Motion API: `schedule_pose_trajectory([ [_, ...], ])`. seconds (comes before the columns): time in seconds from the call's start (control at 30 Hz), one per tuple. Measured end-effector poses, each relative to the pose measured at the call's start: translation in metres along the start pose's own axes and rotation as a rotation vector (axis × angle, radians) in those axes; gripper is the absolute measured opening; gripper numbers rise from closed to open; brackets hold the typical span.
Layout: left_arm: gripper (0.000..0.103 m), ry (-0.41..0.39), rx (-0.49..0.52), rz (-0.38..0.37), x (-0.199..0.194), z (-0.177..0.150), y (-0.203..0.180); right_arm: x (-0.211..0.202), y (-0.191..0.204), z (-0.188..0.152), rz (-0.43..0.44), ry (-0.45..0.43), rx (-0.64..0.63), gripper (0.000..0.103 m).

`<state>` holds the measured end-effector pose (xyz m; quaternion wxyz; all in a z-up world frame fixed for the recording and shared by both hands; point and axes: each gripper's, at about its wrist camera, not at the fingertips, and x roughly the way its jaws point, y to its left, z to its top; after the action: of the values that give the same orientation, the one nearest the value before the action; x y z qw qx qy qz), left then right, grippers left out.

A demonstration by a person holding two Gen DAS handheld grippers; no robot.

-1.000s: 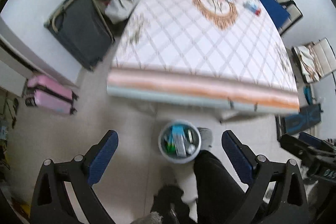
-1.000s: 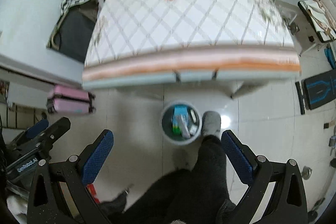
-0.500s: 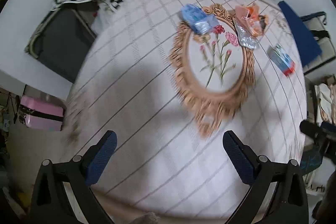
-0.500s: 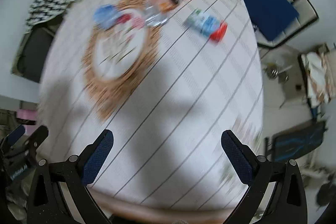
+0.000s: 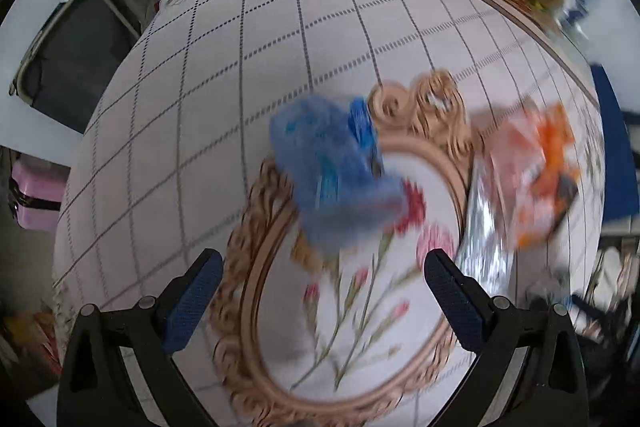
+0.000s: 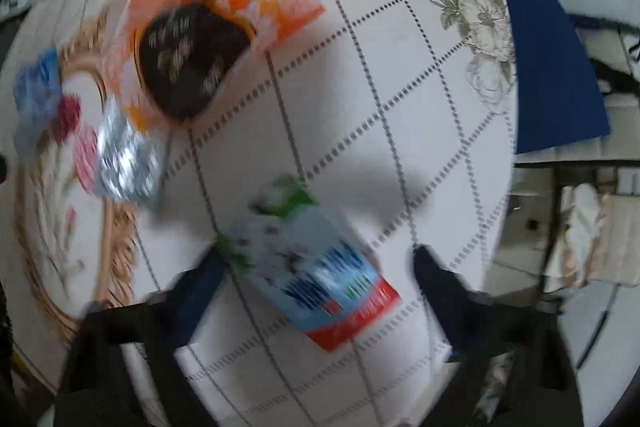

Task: Collect trash
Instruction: 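Grasp the blue wet-wipe pack with the left gripper while the right grasps the DHA milk carton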

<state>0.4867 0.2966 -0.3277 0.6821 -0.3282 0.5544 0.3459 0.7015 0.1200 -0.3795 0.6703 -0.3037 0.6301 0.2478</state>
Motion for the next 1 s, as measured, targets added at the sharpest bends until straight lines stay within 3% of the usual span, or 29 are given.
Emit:
schedule_pose_trajectory([
  [0.07, 0.103, 0.023, -0.035, -0.002, 0.013, 0.013, 0.002, 0.0, -0.009, 0.005, 0.047, -0.012, 0.118, 0.065],
  [0.17, 0.102, 0.065, -0.093, -0.032, 0.031, 0.025, 0.006, 0.003, -0.029, 0.009, 0.159, 0.013, 0.324, 0.065],
  [0.23, 0.102, 0.086, -0.12, -0.055, 0.042, 0.032, 0.01, 0.004, -0.036, 0.014, 0.241, 0.031, 0.373, 0.072],
  [0.27, 0.093, 0.085, -0.119, -0.06, 0.045, 0.034, 0.011, 0.004, -0.036, 0.016, 0.254, 0.034, 0.362, 0.083],
  [0.3, 0.084, 0.082, -0.115, -0.058, 0.046, 0.035, 0.011, 0.003, -0.035, 0.019, 0.258, 0.027, 0.338, 0.085],
  [0.37, 0.062, 0.065, -0.09, -0.041, 0.043, 0.035, 0.011, 0.003, -0.029, 0.022, 0.21, 0.018, 0.268, 0.085],
  [0.4, 0.058, 0.044, -0.063, -0.041, 0.039, 0.032, 0.009, 0.005, -0.026, 0.023, 0.188, 0.022, 0.239, 0.085],
  [0.47, 0.038, 0.023, 0.007, -0.031, 0.033, 0.023, 0.003, 0.01, -0.019, 0.023, 0.143, 0.031, 0.196, 0.085],
  [0.5, 0.037, 0.02, 0.034, -0.03, 0.032, 0.02, -0.002, 0.013, -0.016, 0.022, 0.126, 0.032, 0.185, 0.084],
  [0.53, 0.034, 0.016, 0.059, -0.028, 0.031, 0.014, -0.005, 0.016, -0.015, 0.021, 0.113, 0.027, 0.184, 0.08],
  [0.57, 0.03, 0.012, 0.087, -0.024, 0.029, 0.008, -0.007, 0.019, -0.014, 0.02, 0.102, 0.025, 0.185, 0.064],
  [0.6, 0.027, 0.007, 0.123, -0.015, 0.026, 0.0, -0.01, 0.022, -0.012, 0.018, 0.086, 0.028, 0.187, 0.055],
  [0.63, 0.023, 0.004, 0.153, -0.008, 0.023, -0.008, -0.013, 0.02, -0.009, 0.014, 0.078, 0.012, 0.198, 0.055],
  [0.83, 0.021, -0.049, 0.276, 0.004, -0.014, -0.062, -0.013, -0.002, 0.0, -0.021, 0.082, -0.059, 0.248, 0.054],
  [1.0, 0.021, -0.088, 0.327, -0.017, -0.053, -0.109, -0.008, -0.036, 0.022, -0.082, 0.089, -0.134, 0.26, 0.054],
])
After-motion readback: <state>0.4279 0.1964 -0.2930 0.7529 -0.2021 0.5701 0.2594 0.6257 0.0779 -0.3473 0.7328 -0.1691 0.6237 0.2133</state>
